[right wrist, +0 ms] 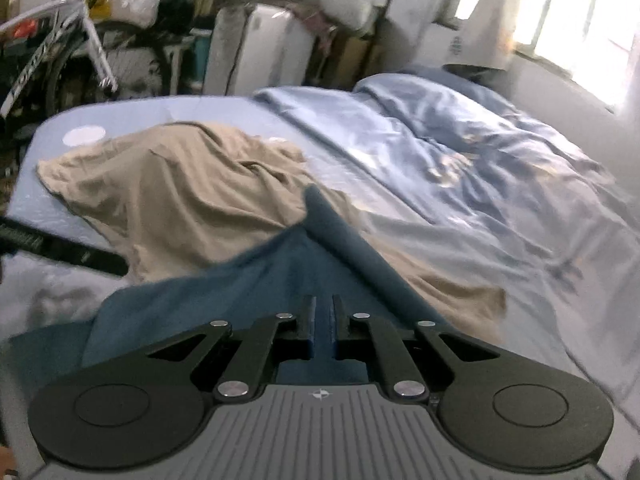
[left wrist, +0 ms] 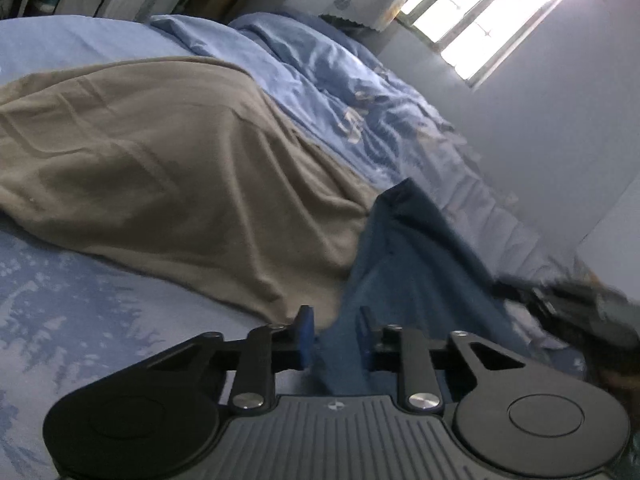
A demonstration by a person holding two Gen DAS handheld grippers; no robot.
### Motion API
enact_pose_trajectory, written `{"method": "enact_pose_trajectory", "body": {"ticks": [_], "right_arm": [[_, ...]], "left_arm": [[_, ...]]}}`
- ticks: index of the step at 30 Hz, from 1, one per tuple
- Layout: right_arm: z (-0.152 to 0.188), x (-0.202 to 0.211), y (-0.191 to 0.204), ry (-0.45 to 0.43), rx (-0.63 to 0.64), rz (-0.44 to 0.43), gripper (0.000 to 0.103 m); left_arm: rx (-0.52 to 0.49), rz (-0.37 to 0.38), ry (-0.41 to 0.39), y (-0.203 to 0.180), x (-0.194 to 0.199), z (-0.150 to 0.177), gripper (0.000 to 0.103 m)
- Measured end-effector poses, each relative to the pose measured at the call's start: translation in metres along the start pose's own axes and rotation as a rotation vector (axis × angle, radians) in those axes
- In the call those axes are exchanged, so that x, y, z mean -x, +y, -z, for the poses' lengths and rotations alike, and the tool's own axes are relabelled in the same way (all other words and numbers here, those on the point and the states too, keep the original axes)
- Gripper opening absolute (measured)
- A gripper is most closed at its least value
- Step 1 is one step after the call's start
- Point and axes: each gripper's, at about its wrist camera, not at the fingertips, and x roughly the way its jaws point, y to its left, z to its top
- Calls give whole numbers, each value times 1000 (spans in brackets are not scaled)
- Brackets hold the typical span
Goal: Fold clothes
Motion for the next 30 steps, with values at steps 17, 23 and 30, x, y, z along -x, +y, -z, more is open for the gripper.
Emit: {"method": "enact_pose_trajectory", "body": {"ticks": [17, 23, 30], "right_arm": [[-42, -44, -24, -57, -122, 255, 6], [-4, 12, 7, -107, -160, 199, 6], [33, 75, 33, -144, -279, 204, 6]], "left_arm": [[62, 55, 176, 23, -3, 6, 15], [73, 67, 242, 23, 20, 20, 15], [167, 86, 295, 21, 49, 51, 15]]}}
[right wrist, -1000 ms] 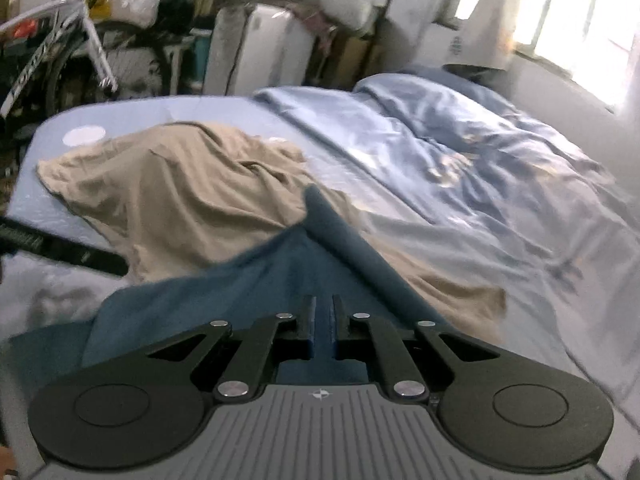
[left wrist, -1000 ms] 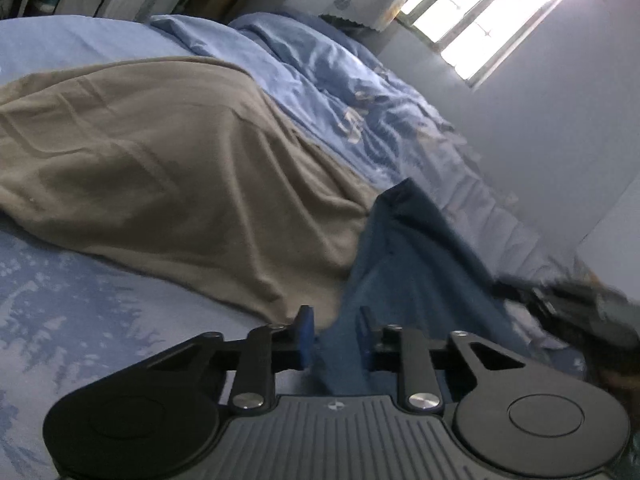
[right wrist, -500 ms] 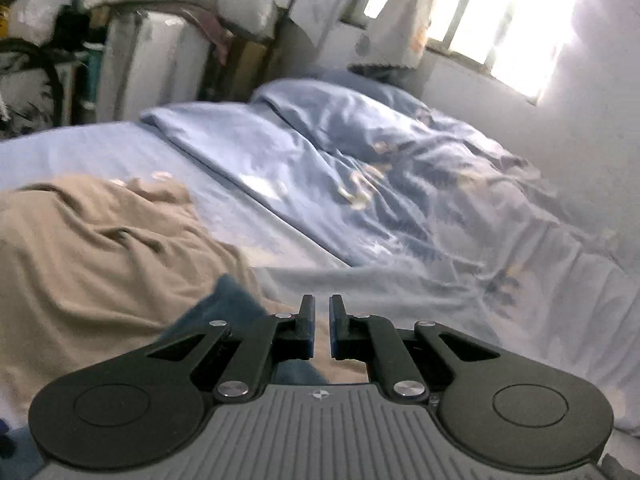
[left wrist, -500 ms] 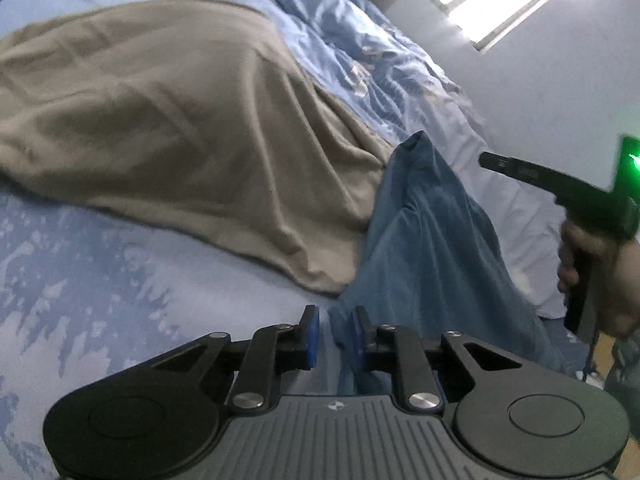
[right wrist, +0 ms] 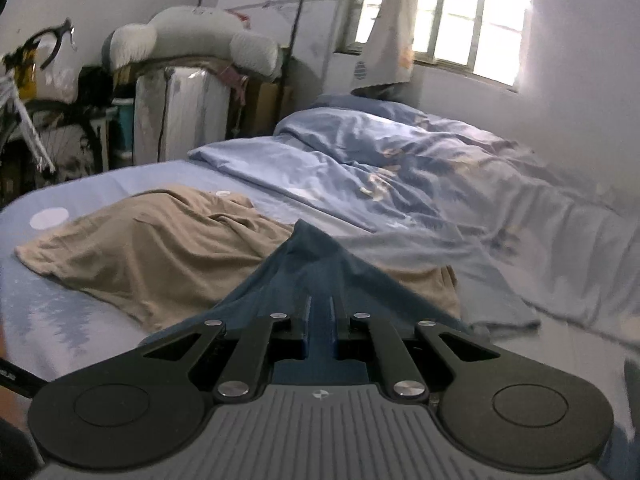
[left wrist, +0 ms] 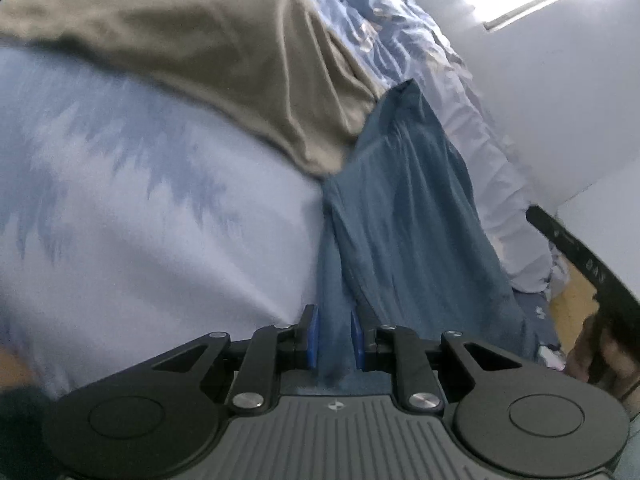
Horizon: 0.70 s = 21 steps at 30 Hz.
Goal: Fold clothes
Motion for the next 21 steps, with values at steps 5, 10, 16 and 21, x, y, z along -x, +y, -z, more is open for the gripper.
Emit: {"method": "enact_pose_trajectory", "body": {"ticks": [5, 10, 16, 21], "right_arm": [[18, 40, -3, -21, -86, 17, 8], [40, 58, 8, 10, -80, 25, 13], [58, 61, 57, 33, 87, -21, 42], [75, 59, 112, 30, 285, -86, 48]], "left_arm": [[47, 10, -2, 3, 1, 8, 15], [119, 48, -73, 13, 14, 3, 1], [111, 140, -105, 0, 31, 4, 0], [111, 163, -110, -5, 28, 5, 0]]}}
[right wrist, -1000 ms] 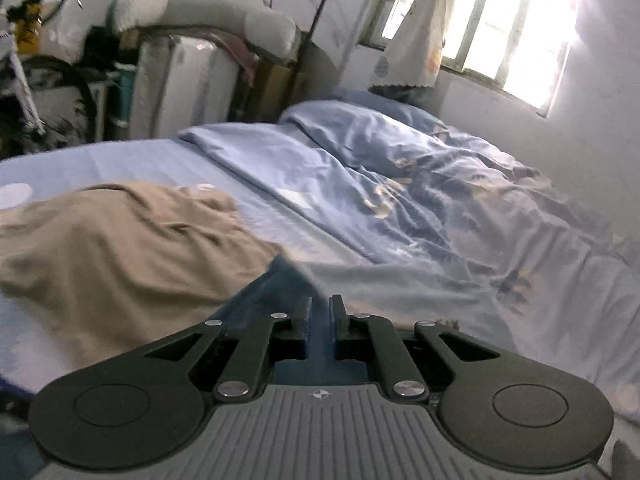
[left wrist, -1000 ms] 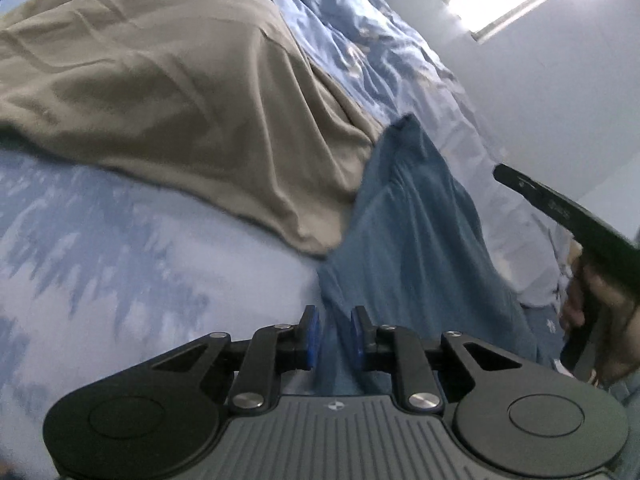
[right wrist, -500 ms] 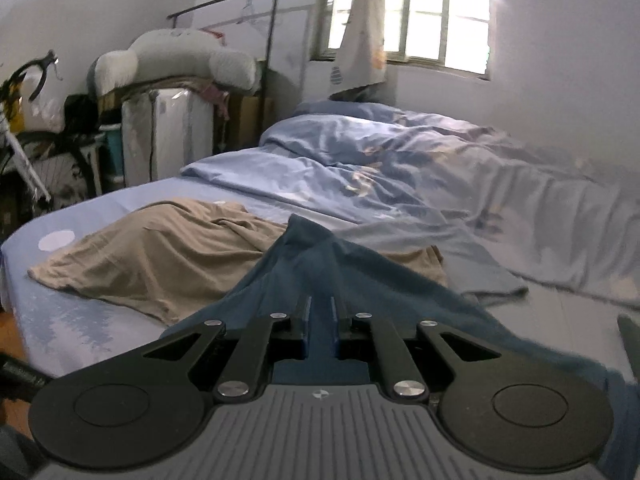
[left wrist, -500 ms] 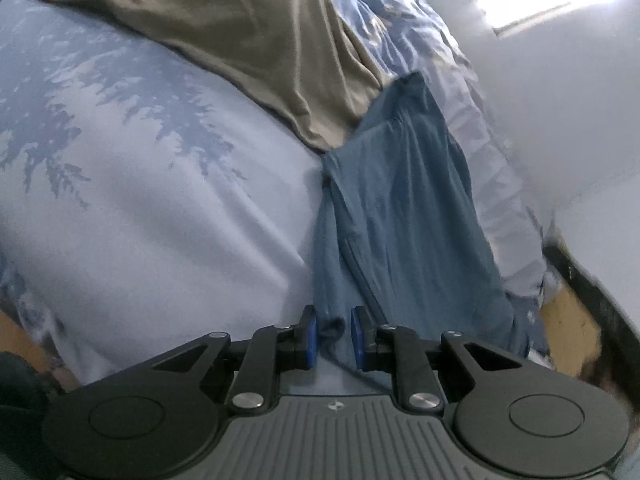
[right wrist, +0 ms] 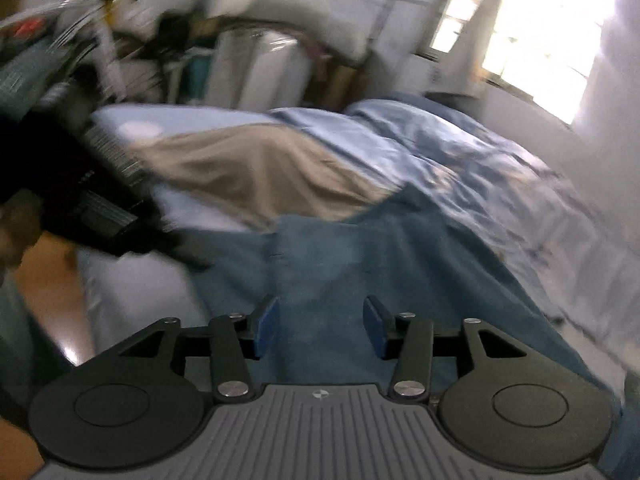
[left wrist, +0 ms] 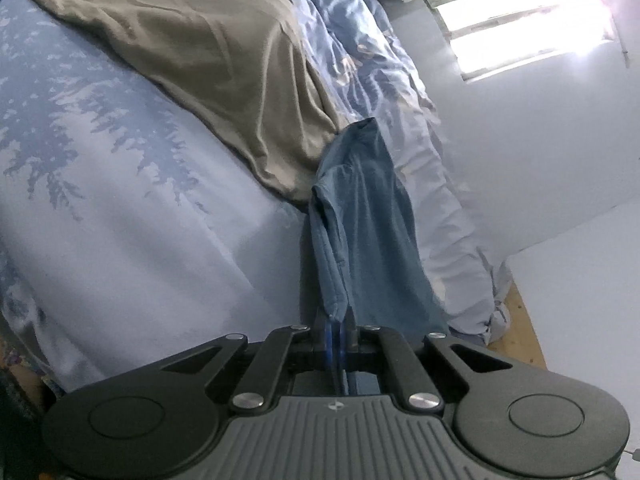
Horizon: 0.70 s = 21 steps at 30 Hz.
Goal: Fold clothes
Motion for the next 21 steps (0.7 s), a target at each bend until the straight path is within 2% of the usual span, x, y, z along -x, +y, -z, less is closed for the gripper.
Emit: {"method": "enact_pose_trajectory", "body": {"ticks": [5, 9, 11, 15, 21], "right_arm": [[8, -10, 45, -12, 184, 24, 59], [13, -28, 61, -9, 264, 103, 59], [14, -36, 67, -7, 300, 101, 59], [16, -46, 78, -16, 345, 132, 59], [10, -71, 76, -12, 374, 224, 59]], "left_arm": [[19, 15, 2, 3, -2, -1, 0], [28, 41, 1, 2, -2, -2, 0], [42, 50, -2, 3, -1, -3, 0], [54, 67, -2, 4, 1, -3, 0], [55, 76, 0, 2, 2, -3, 0]]}}
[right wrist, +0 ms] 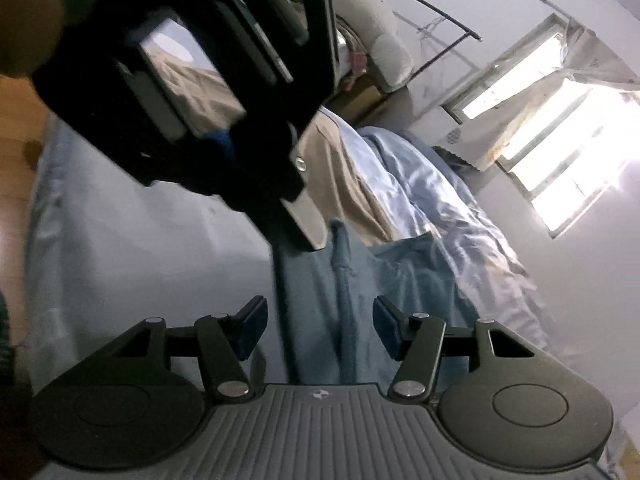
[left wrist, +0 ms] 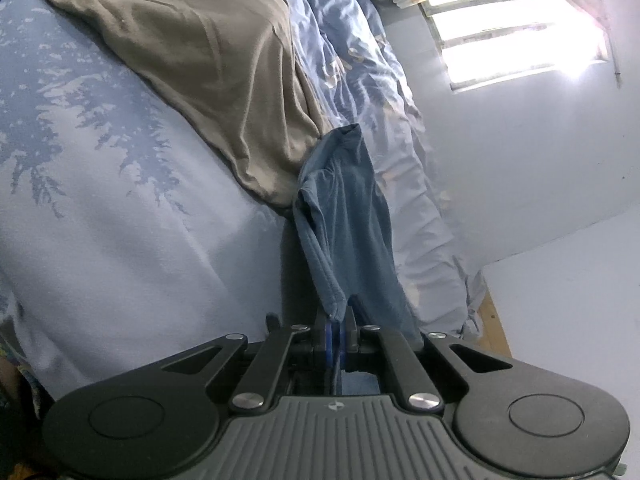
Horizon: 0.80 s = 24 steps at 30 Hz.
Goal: Fold clothes
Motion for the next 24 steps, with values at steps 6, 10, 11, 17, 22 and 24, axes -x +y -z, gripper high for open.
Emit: {"method": "enact_pose_trajectory", "body": {"ticks": [6, 10, 11, 17, 22, 24], "right_arm": [[-4, -21, -2, 40, 23, 33, 34], [-2, -30, -4, 55, 17, 44, 11], [-1, -29, -4, 47, 13, 45, 6], [2, -23, -24, 10, -103, -10, 3], [5, -15, -53, 7, -253, -53, 2], [5, -13, -66, 10, -306, -68, 2]], "left_arm": [[10, 5, -7, 1, 2, -1, 0], [16, 9, -8, 2, 2, -2, 0], [14, 9, -6, 1, 1, -2, 0], [24, 16, -12, 1, -3, -12, 16], [21, 13, -72, -2, -4, -31, 45], [34, 1, -81, 0, -10, -39, 45]]}}
